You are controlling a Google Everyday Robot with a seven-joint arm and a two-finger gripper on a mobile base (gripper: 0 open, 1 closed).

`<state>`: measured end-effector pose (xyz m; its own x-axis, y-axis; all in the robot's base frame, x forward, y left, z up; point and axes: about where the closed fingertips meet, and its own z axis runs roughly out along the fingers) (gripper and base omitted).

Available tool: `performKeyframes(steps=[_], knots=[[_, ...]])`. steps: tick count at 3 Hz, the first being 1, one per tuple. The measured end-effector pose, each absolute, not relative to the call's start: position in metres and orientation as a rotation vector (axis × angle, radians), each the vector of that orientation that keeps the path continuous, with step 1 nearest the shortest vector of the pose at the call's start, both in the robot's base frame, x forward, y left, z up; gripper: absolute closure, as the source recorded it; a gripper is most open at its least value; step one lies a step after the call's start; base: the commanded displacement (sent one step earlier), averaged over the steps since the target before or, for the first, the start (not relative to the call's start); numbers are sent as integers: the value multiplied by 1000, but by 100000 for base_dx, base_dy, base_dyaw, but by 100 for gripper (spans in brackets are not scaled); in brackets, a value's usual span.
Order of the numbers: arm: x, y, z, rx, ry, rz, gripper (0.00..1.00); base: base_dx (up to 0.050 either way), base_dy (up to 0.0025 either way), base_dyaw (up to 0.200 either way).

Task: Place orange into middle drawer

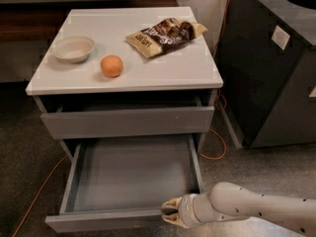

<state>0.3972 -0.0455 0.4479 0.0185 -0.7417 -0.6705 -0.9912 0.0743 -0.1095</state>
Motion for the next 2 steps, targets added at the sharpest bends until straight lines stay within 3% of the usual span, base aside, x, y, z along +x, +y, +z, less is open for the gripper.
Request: performKeyframes(steps=[2], knots=[[405,-30,481,-1770,1713,534,32,0,0,0]])
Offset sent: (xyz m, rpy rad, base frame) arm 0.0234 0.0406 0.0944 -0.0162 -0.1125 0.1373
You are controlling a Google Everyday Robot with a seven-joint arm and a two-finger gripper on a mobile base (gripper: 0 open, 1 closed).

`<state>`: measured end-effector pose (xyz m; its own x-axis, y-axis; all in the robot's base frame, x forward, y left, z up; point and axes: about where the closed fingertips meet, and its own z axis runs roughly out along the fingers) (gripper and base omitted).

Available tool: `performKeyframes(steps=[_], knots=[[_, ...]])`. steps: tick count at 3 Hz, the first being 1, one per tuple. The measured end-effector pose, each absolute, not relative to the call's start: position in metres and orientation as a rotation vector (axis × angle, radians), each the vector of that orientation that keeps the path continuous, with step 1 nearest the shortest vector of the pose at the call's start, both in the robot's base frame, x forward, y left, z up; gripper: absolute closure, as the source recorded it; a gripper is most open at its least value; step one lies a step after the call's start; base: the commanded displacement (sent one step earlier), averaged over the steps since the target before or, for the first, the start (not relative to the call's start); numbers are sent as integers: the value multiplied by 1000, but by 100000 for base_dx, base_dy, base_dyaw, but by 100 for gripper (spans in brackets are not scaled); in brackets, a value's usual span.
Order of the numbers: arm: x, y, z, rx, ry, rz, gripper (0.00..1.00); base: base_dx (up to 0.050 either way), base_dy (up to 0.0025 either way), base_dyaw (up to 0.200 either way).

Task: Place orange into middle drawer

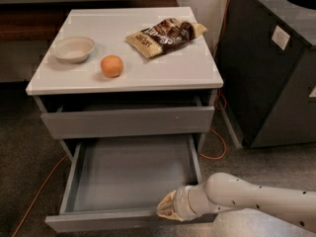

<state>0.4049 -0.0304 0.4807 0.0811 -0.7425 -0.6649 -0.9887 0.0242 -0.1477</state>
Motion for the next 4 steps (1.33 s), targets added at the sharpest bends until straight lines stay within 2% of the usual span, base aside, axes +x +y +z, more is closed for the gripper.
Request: performKeyframes(steps=[1,2,4], knots=[[419,-12,516,-1826,1648,520,9,0,0,0],[432,5,546,-1864,1597,514,0,0,0,0],[452,39,611,-1886,1526,546,0,0,0,0]])
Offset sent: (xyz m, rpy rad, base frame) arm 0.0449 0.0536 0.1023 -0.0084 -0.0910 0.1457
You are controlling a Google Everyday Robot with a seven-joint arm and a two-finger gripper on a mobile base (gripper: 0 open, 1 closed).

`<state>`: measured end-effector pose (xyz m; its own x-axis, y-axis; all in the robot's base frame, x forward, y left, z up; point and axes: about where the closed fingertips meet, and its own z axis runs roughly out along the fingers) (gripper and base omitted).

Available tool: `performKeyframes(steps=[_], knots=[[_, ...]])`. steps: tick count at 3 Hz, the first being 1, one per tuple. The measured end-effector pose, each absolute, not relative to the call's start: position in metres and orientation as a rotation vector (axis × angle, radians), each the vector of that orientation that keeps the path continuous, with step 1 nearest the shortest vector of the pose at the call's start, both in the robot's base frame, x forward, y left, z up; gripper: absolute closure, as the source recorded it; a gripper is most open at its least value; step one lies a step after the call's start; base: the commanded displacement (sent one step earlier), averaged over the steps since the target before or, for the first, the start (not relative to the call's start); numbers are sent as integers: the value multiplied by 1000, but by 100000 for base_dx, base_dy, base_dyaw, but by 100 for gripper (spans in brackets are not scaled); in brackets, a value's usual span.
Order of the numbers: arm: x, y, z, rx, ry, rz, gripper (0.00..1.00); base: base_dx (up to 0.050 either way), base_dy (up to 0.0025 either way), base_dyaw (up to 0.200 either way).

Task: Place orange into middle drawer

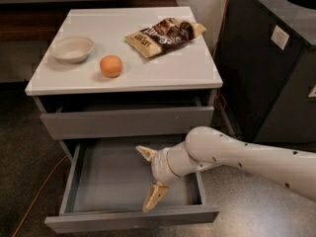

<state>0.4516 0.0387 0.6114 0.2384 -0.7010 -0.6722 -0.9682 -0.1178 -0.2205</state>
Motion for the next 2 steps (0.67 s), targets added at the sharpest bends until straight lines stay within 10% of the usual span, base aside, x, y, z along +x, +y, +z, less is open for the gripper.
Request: performKeyframes(steps=[2], knots=[[462,49,689,-1860,1609,490,0,0,0,0]])
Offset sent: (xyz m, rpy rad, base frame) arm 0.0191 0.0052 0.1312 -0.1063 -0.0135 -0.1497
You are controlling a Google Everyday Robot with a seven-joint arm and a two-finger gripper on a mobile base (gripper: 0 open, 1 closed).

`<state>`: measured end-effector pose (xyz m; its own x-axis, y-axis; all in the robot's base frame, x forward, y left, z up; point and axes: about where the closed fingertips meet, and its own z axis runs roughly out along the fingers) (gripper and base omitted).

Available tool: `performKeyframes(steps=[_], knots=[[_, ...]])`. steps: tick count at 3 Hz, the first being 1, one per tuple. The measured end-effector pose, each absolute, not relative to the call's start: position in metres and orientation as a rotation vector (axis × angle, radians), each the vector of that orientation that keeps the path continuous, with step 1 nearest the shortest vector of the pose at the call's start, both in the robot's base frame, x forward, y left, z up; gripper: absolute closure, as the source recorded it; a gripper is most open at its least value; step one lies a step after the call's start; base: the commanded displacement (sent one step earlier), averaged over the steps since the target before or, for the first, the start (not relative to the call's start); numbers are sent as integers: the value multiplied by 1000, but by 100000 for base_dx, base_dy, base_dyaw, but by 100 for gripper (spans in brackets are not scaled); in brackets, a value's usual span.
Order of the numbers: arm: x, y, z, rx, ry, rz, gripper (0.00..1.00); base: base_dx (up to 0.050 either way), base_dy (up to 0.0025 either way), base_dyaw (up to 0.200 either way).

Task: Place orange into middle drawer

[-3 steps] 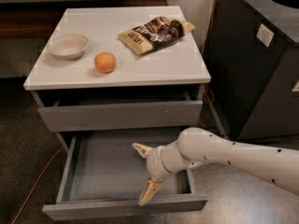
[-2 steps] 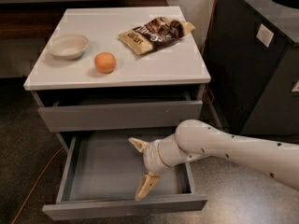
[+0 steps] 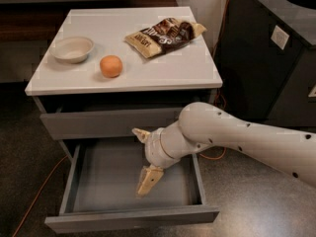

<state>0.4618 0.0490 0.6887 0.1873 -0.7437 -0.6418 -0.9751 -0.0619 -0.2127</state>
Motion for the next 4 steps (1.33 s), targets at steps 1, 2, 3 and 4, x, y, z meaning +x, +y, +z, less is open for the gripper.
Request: performKeyframes(steps=[1,2,3,4], knots=[[463,50,695,-1846,1611,482,0,0,0,0],[470,53,721,-1787,1617,449,0,0,0,0],[487,58,759,-1720,1663,396,0,0,0,0],[506,67,794,-1640,1729,382,0,0,0,0]])
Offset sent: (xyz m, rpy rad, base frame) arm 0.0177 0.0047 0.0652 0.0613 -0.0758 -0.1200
